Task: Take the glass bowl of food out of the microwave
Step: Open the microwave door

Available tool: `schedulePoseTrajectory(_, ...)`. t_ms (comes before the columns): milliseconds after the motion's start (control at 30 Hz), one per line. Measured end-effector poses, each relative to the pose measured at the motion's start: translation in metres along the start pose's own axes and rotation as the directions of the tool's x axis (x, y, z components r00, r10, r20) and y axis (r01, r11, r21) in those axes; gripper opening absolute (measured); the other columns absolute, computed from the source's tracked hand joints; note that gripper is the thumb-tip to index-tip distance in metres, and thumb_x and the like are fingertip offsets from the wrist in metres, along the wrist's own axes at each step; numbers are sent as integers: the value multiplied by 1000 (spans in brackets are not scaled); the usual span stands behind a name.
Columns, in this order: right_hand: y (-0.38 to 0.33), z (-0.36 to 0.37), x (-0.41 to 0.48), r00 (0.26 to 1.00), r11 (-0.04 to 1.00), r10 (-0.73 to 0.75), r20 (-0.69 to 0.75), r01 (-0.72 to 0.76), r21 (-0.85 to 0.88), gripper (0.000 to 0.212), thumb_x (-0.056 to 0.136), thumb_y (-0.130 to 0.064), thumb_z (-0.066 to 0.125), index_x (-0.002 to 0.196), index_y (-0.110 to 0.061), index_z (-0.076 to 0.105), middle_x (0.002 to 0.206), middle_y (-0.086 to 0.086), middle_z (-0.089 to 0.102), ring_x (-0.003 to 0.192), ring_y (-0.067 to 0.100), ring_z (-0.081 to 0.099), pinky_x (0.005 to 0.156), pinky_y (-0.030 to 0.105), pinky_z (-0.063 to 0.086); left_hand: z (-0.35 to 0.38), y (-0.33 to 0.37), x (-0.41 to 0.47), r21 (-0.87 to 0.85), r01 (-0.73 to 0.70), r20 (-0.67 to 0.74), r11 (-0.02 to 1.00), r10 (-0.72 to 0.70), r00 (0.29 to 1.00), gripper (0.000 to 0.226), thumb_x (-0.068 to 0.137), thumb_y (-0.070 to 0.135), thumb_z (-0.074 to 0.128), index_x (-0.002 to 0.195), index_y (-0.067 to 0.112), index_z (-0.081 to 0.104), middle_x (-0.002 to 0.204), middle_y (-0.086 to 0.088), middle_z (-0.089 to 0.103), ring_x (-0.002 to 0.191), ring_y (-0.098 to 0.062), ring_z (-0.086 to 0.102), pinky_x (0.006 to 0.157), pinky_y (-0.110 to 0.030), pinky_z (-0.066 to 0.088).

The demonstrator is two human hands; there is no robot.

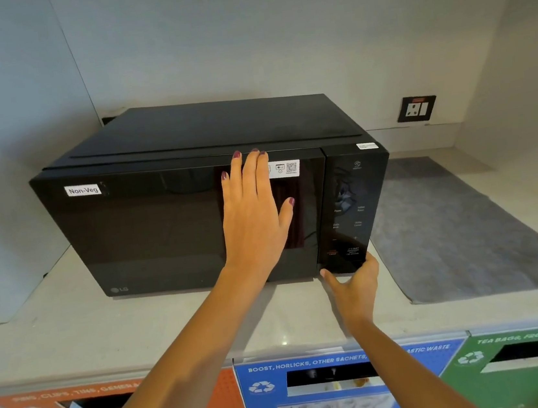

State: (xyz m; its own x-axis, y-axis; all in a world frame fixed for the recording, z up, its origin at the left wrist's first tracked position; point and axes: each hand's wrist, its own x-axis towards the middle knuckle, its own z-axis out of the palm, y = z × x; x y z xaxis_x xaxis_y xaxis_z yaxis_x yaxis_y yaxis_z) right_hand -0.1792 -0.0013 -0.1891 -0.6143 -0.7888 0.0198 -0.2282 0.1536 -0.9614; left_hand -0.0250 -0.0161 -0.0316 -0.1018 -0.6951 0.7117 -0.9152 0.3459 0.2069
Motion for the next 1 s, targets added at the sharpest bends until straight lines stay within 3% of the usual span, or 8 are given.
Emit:
schedulePoseTrajectory(367,-2,10,-1,995,998,-31,-93,37,59,71,76,-23,79,132,-22,35,134,4,47,123,24,50,104,38,46,-8,4,-17,3,0,-34,1000,0,999,67,88,39,59,143,9,34,150,-11,38,144,-32,22,116,-45,14)
schedulePoseTrajectory(600,-10,7,-7,994,993,21,-103,-8,117,69,78,-12,76,134,-17,36,135,8,48,124,26,50,104,35,42,-29,0,-42,-153,-11,-72,988,0,997,56,92,32,54,141,12,37,149,-7,39,144,-25,22,118,-40,13)
schedulePoseTrajectory(700,-17,-2,-25,977,999,2,-211,8,47,67,80,-13,74,137,-8,37,139,14,43,127,30,45,103,34,41,-42,-1,-52,-217,6,-91,976,-27,995,49,94,29,52,139,15,41,148,-3,42,143,-20,24,118,-35,13)
schedulePoseTrajectory(833,-30,-16,-47,931,979,-174,-321,198,42,41,84,-15,69,120,-8,52,124,14,56,117,28,51,97,32,42,-63,1,-66,-301,37,-114,953,-75,991,40,95,25,49,134,15,46,143,-1,48,141,-16,27,117,-41,26)
schedulePoseTrajectory(933,-55,-27,-62,910,916,-348,-226,382,127,20,87,-17,65,107,-16,62,109,1,64,105,17,57,91,23,46,-80,3,-77,-373,73,-129,925,-130,983,35,95,28,46,127,14,51,136,-2,53,137,-15,33,112,-42,34)
schedulePoseTrajectory(1000,-79,-31,-67,888,865,-451,-84,459,205,17,89,-18,62,100,-31,62,104,-5,65,99,8,60,89,21,49,-93,5,-84,-405,107,-132,908,-173,976,37,95,32,40,124,13,53,130,-2,57,133,-13,38,111,-33,34)
